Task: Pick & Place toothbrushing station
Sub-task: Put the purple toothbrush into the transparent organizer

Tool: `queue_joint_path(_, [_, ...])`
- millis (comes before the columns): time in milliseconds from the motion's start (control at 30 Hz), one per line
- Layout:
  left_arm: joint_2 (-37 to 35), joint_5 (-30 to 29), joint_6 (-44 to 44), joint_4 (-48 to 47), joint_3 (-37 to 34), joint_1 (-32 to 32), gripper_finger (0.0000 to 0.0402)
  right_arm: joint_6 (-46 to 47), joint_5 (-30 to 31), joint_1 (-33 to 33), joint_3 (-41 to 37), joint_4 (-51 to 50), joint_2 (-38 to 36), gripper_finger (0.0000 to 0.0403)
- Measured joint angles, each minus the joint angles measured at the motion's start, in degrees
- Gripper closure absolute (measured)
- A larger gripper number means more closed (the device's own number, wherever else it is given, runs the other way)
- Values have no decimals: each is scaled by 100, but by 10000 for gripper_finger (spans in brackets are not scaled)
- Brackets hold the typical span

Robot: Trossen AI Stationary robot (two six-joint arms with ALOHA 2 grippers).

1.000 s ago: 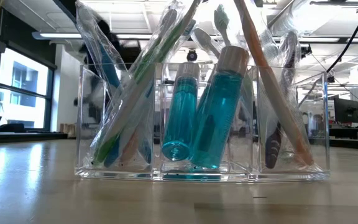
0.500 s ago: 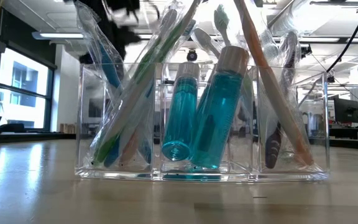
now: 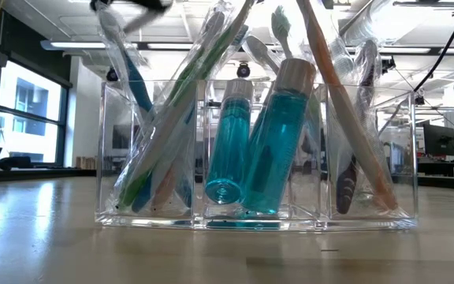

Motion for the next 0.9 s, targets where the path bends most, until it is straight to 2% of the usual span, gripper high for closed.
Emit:
queue_joint_path(133, [71,-465,609,1043,-4,-903,394,-569,496,0,2,258,-7,378])
queue_joint_path(267, [346,-812,1561,2380,-1,-1633,394,-1255,1049,0,2,770,-23,327])
queue_joint_path(467, [1075,-840,2843,4350,-1,-2074,394,-2116,1183,-169,4,1706,-346,238])
queue_joint_path(533, [1397,-624,3109,4982,-1,-2067,394,-2478,1131,-269,4,2034,-498,217])
queue_joint_path(633, [1859,-242,3523,6007,-7,-2059,394,-3412,915,-466,4,2733,-718,198])
queue_joint_path(733, [2246,117,3961,7031,-7,-2060,394,-4703,481,-660,4,3844,-897,193])
queue_joint_path(800, [2432,234,4128,7468,-7,-2060,394,-5808,-130,-806,4,4853,-976,193])
queue_joint_path(900, [2560,329,4169,7739,-7,-2005,394,-7132,-1385,-1004,4,6277,-1037,192])
